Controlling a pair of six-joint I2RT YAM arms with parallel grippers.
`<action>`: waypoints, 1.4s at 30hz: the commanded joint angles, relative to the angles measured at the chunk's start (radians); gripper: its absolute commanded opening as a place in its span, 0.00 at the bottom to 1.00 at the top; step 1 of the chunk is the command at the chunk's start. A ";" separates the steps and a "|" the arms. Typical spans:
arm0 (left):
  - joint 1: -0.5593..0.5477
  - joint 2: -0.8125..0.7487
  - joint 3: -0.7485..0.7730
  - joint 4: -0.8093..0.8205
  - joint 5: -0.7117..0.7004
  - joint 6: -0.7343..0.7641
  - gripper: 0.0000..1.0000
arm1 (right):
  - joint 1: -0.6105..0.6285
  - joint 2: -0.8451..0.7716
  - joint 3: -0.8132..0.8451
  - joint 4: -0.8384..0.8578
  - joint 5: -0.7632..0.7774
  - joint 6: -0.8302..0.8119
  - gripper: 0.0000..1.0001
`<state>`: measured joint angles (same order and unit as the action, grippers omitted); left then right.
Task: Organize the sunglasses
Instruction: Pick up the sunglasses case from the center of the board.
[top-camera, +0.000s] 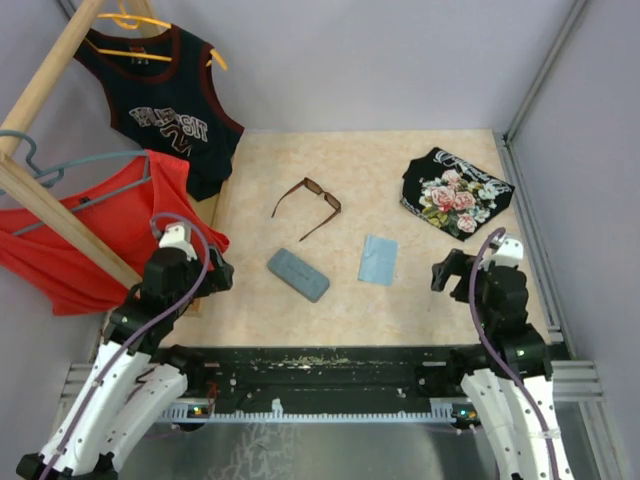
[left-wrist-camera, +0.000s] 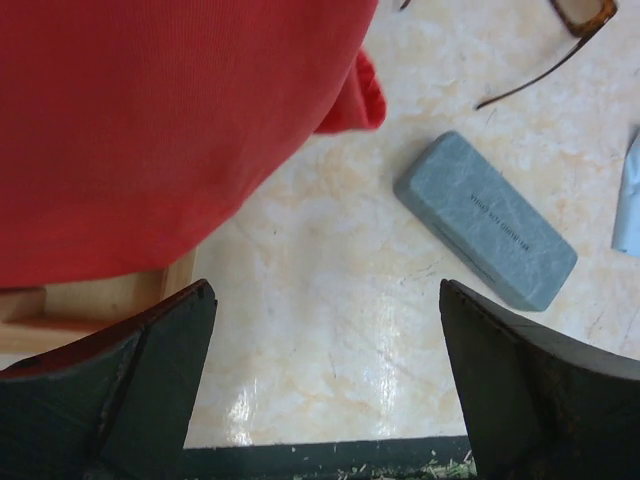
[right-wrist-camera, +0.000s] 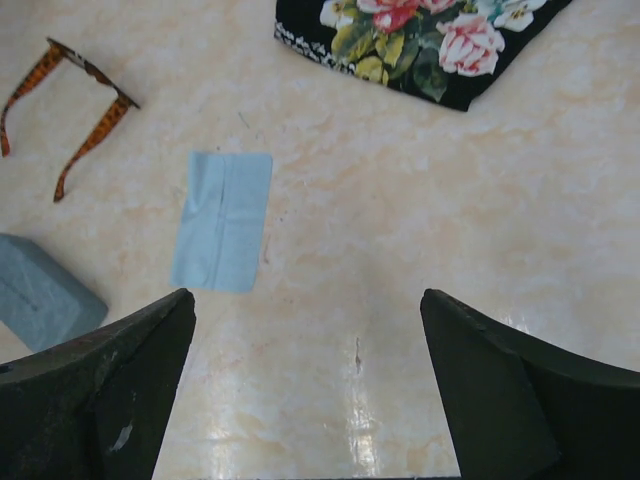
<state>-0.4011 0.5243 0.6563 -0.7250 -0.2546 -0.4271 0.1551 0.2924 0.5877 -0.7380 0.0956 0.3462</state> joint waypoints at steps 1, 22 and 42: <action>0.048 0.056 0.085 0.102 0.075 0.111 0.98 | -0.050 0.050 0.133 0.055 -0.002 0.029 0.96; 0.105 0.179 0.183 0.215 0.151 0.180 1.00 | -0.108 0.357 0.391 -0.014 -0.115 0.094 0.99; 0.107 0.191 0.165 0.269 0.197 0.191 1.00 | -0.109 0.511 0.410 -0.029 -0.127 -0.011 0.90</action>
<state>-0.3000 0.7216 0.8185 -0.4927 -0.0799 -0.2459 0.0536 0.7963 0.9482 -0.7773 -0.0677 0.3660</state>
